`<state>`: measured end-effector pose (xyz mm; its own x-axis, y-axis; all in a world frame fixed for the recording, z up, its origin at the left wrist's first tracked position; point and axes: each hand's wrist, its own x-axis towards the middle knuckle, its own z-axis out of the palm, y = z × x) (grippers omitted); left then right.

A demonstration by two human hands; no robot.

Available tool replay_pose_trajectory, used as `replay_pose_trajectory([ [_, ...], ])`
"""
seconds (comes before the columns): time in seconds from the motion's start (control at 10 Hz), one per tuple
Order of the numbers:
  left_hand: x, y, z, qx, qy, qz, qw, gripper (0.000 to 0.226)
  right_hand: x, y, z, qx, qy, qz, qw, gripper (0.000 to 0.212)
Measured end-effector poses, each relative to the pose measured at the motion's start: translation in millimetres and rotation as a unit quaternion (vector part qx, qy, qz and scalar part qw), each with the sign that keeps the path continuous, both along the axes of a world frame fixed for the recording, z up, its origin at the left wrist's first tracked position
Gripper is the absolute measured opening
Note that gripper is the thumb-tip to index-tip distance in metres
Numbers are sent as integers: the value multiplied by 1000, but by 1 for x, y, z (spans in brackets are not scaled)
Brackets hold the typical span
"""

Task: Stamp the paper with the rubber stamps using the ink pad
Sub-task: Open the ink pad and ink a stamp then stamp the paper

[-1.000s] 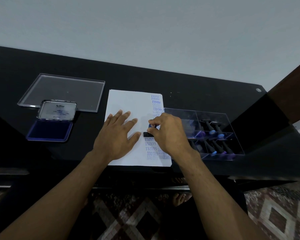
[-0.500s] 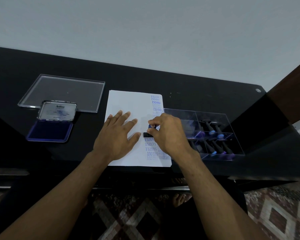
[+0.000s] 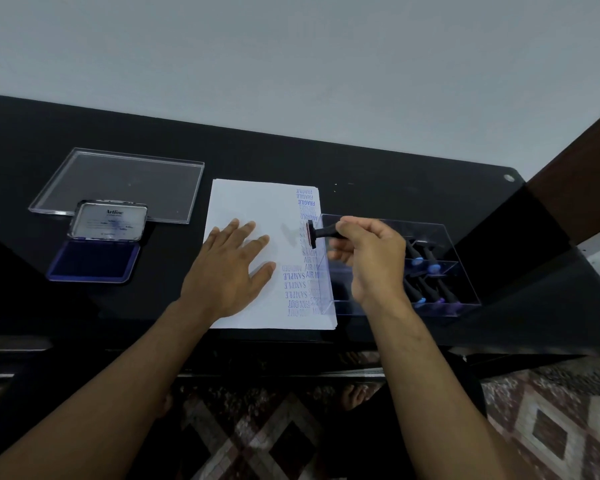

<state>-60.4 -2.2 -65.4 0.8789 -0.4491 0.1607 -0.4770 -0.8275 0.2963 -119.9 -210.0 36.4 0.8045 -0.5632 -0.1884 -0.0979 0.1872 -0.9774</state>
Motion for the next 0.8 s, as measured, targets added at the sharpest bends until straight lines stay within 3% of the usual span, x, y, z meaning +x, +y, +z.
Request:
replay_pose_trajectory([
  [0.1, -1, 0, 0, -5, 0, -1, 1000, 76, -1, 0, 0, 37, -1, -10, 999, 4],
  [0.8, -1, 0, 0, -6, 1, -4, 1000, 75, 2, 0, -4, -16, 6, -3, 1000, 6],
])
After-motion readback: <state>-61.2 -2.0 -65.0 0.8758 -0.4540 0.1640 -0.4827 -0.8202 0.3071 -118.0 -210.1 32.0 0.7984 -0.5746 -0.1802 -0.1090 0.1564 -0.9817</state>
